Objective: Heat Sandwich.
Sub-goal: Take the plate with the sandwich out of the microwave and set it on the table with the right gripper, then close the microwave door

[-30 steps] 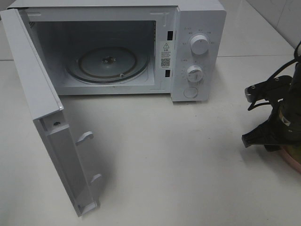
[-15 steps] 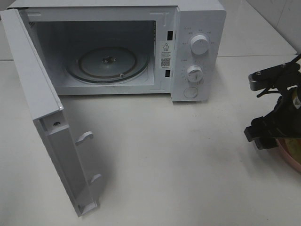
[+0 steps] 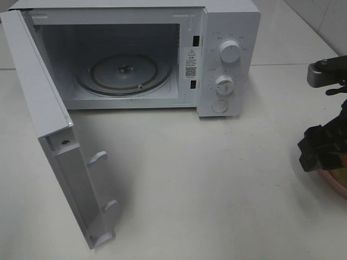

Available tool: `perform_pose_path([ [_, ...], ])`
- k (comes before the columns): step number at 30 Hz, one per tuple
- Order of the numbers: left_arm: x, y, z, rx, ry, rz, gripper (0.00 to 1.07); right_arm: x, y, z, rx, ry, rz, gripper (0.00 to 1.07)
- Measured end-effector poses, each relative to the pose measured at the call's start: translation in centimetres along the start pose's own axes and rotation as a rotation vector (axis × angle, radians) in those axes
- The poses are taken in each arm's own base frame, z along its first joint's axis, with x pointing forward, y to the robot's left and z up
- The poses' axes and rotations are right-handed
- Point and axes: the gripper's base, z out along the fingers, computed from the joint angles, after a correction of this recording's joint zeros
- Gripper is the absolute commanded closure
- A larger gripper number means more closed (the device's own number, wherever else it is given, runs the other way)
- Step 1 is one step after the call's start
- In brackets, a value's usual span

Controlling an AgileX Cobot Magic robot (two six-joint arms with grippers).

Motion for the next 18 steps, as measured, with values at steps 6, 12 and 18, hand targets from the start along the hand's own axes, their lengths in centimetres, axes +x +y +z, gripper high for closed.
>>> perform_pose_path([
  [6, 0.0, 0.0, 0.0, 0.000, 0.000, 0.000, 0.09, 1.0, 0.4, -2.5, -0.071, -0.059, -0.005, 0.31],
  [12, 0.0, 0.0, 0.0, 0.000, 0.000, 0.000, 0.09, 2.1, 0.5, -4.4, -0.094, -0.101, -0.009, 0.31],
  [18, 0.0, 0.0, 0.0, 0.000, 0.000, 0.000, 0.09, 4.1, 0.2, -6.9, -0.097, -0.142, -0.016, 0.31],
])
